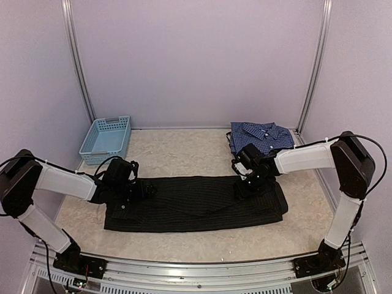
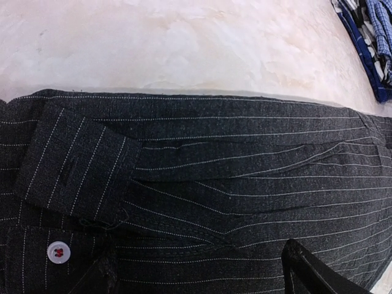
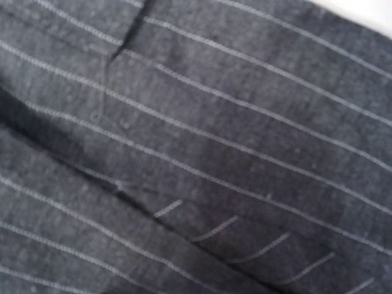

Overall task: Fold and stack the long sleeve shirts
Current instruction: Rotate the rectangle-folded shirt at the center of the board.

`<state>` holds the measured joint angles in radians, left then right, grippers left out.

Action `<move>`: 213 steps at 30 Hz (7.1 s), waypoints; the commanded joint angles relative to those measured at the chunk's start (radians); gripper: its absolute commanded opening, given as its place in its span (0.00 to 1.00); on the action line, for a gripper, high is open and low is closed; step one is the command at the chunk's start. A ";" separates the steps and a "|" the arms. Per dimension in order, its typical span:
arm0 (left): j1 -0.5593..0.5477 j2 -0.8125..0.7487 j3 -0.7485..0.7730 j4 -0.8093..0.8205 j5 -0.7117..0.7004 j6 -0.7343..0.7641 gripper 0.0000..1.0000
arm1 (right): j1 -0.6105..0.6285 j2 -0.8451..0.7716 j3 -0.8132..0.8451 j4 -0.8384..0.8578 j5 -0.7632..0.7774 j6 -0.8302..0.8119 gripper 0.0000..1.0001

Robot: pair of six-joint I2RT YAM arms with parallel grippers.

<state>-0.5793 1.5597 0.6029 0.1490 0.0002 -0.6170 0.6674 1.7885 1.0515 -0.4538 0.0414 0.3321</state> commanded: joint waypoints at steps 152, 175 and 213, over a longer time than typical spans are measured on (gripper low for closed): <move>-0.376 -0.126 0.149 -0.378 -0.078 -0.027 0.99 | -0.197 0.980 1.377 0.360 -0.597 0.251 0.68; -0.455 0.121 0.187 -0.229 0.240 0.037 0.94 | -0.213 0.327 0.828 0.235 -0.567 -0.021 0.69; -0.457 -0.114 0.251 -0.245 -0.013 0.212 0.99 | 0.191 -0.621 -0.270 0.151 -0.166 -0.113 0.63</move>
<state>-1.0691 1.5288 0.9466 0.0059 0.0391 -0.3817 0.7597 1.2144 0.8574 -0.3088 -0.1593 0.2050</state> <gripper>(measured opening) 0.989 0.638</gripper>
